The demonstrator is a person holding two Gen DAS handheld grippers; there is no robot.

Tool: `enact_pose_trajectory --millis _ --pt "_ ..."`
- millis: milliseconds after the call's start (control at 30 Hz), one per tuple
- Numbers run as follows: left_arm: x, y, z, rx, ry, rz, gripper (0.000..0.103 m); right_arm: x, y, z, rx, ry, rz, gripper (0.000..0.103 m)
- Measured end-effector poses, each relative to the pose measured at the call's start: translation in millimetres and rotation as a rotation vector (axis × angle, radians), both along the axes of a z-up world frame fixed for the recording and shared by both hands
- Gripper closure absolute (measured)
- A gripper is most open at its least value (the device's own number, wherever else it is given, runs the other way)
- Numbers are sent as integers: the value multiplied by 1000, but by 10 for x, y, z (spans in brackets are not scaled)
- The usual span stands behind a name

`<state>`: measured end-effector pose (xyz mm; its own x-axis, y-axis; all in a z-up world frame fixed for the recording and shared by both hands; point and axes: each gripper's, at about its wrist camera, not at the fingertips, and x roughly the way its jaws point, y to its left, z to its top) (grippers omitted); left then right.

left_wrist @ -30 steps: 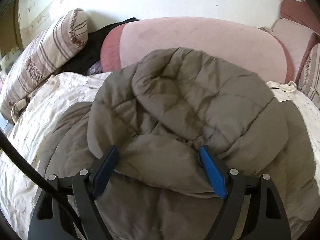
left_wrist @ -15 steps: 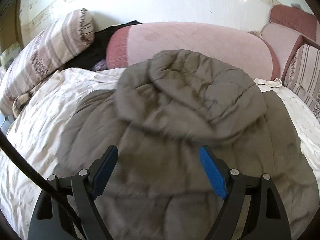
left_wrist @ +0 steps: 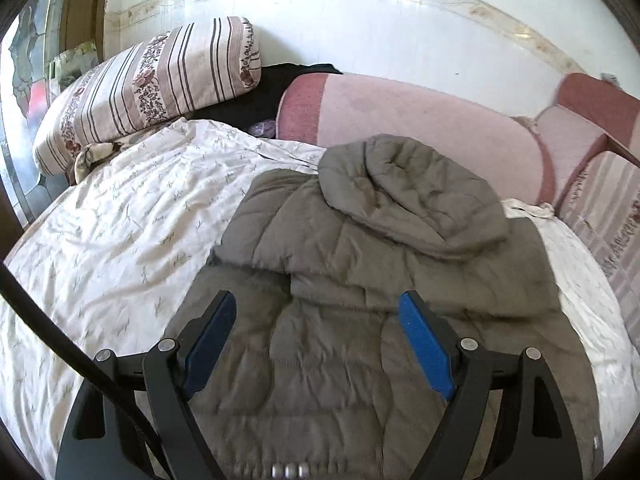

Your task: Fold large clothes

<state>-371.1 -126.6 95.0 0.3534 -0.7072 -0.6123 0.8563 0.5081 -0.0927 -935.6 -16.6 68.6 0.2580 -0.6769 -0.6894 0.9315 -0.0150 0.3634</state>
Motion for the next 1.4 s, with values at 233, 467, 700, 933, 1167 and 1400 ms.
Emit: enact_pose_trajectory --millis 233,467,700,933,1167,1400 --pt "-192 341 -338 96 52 -38 20 79 -63 -32 -1 -25 16 98" --pt "-297 799 -411 103 21 -39 20 214 -270 -63 0 -151 39 98" --pt "-200 1020 -534 139 20 -27 20 723 -358 74 -19 -103 130 91" --pt "-44 1051 -602 172 33 -7 20 1025 -630 -141 14 -105 192 90" --pt "300 1299 -657 179 49 46 20 1486 -945 -273 43 -145 265 90" --pt "565 1468 -766 201 73 36 20 2116 -1100 -361 40 -6 346 90"
